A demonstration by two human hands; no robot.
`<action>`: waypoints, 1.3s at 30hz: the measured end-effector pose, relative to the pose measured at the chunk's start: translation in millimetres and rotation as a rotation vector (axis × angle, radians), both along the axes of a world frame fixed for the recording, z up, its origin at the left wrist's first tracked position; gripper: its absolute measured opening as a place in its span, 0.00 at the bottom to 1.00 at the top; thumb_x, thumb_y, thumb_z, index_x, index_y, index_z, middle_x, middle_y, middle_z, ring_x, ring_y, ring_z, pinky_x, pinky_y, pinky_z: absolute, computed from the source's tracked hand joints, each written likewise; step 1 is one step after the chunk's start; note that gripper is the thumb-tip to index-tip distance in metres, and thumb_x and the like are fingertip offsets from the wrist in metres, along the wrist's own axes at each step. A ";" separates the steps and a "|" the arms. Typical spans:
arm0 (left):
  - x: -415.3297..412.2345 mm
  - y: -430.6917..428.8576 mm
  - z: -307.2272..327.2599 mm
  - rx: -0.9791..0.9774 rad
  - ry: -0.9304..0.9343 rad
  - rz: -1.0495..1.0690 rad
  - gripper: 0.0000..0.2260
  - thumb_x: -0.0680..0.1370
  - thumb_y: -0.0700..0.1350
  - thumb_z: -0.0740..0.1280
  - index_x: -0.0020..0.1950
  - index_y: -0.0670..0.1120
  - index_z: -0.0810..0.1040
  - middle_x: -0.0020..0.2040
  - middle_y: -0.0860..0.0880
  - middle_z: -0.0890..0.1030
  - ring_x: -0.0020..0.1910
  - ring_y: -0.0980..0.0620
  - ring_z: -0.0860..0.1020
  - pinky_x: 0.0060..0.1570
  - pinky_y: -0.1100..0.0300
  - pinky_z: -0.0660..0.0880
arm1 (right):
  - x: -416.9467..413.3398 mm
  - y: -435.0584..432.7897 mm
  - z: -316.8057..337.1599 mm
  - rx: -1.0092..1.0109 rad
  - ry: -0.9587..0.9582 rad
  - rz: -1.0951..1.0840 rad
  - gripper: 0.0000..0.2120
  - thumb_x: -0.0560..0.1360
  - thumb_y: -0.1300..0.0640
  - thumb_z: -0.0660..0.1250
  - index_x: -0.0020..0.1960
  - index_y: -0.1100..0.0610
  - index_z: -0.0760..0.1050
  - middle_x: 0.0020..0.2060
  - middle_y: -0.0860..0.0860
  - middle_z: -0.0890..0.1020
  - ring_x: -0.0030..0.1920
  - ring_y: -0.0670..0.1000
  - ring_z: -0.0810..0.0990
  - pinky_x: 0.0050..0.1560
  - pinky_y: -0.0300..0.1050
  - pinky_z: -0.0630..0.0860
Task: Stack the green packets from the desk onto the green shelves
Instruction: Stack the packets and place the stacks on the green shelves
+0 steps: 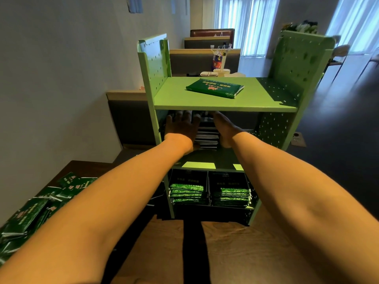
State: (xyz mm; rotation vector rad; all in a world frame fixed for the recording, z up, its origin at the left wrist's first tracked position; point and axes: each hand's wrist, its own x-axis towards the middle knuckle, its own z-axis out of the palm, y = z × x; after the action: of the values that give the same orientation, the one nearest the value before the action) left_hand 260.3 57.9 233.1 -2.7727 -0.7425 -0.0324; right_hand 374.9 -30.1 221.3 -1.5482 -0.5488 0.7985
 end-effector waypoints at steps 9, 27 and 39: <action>-0.5 -3.6 7.3 -0.085 -0.042 0.005 0.42 0.75 0.64 0.68 0.79 0.50 0.50 0.79 0.43 0.53 0.78 0.39 0.52 0.74 0.38 0.51 | -9.1 -1.7 8.9 0.229 0.107 -0.106 0.24 0.88 0.59 0.44 0.79 0.71 0.53 0.82 0.63 0.55 0.81 0.58 0.56 0.41 0.19 0.68; -61.0 -34.8 8.0 -0.292 -0.711 -0.258 0.12 0.78 0.52 0.65 0.54 0.45 0.76 0.43 0.47 0.80 0.44 0.45 0.78 0.43 0.50 0.77 | -54.8 -39.3 2.6 0.032 -0.192 -0.570 0.10 0.83 0.54 0.66 0.59 0.57 0.70 0.51 0.54 0.77 0.52 0.53 0.76 0.51 0.46 0.74; -146.4 -40.2 -160.0 -0.568 -1.165 -0.178 0.08 0.75 0.51 0.67 0.41 0.49 0.79 0.33 0.54 0.78 0.36 0.51 0.78 0.37 0.57 0.73 | -161.4 -59.3 -155.3 0.343 -0.247 -0.526 0.04 0.79 0.58 0.66 0.45 0.53 0.73 0.40 0.53 0.78 0.39 0.51 0.74 0.36 0.45 0.69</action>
State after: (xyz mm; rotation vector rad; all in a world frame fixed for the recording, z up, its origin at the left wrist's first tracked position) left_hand 113.9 17.6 73.1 -3.1456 -0.7778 -1.8276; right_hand 213.5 -89.4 66.0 -1.3841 -0.4016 0.1038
